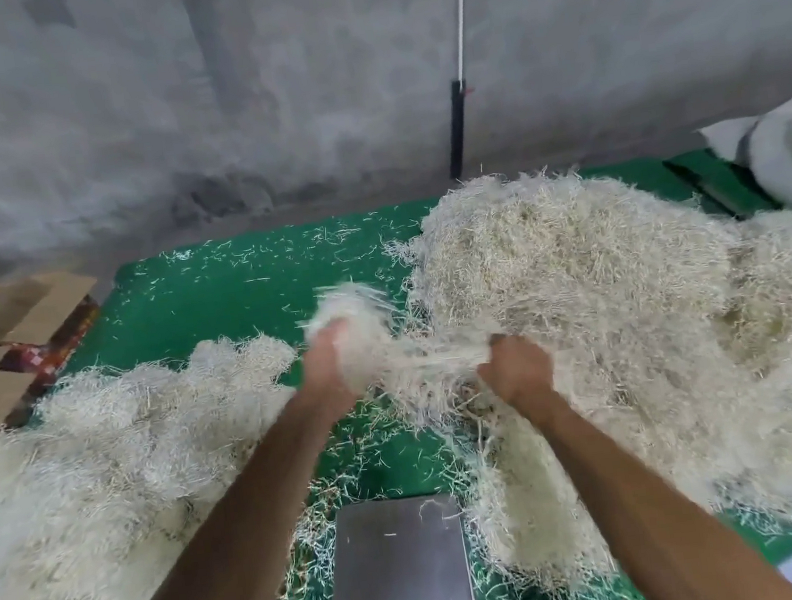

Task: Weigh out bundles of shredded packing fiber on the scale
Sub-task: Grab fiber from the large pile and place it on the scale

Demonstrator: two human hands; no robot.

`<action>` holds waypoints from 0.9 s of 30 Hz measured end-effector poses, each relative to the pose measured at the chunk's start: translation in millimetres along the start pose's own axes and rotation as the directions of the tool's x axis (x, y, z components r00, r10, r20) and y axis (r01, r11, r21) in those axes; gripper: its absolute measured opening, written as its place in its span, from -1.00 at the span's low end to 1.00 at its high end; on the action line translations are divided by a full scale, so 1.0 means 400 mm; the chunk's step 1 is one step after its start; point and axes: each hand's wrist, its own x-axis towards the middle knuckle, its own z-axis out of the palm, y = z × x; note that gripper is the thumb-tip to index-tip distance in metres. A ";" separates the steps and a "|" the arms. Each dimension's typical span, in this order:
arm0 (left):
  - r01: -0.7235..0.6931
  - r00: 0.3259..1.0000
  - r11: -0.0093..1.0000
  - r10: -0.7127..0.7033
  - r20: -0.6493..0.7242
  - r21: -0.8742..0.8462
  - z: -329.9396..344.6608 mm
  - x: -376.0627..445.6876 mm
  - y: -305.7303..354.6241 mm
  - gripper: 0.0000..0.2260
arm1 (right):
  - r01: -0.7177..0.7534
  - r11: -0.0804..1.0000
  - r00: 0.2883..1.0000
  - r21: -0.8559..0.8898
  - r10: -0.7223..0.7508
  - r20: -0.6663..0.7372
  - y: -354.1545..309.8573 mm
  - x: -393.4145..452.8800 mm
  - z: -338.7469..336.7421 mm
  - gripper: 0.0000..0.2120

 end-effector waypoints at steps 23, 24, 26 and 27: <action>-0.154 0.978 0.987 0.158 -0.134 0.041 -0.105 -0.010 0.107 -0.59 | 0.035 0.997 0.990 -0.071 -0.025 0.141 0.086 -0.043 -0.034 -0.25; -0.164 0.983 0.986 0.163 -0.079 -0.012 -0.105 -0.025 0.134 -0.57 | 0.071 0.991 0.980 -0.109 -0.048 0.194 0.074 -0.050 -0.046 -0.17; -0.203 0.979 0.978 0.204 -0.011 0.057 -0.085 -0.076 0.202 -0.77 | 0.147 0.972 0.959 -0.182 -0.096 0.266 0.026 -0.074 -0.077 -0.10; -0.229 0.973 0.971 0.228 0.027 0.072 -0.070 -0.101 0.240 -0.73 | 0.187 0.957 0.955 -0.220 -0.125 0.269 -0.006 -0.086 -0.096 -0.13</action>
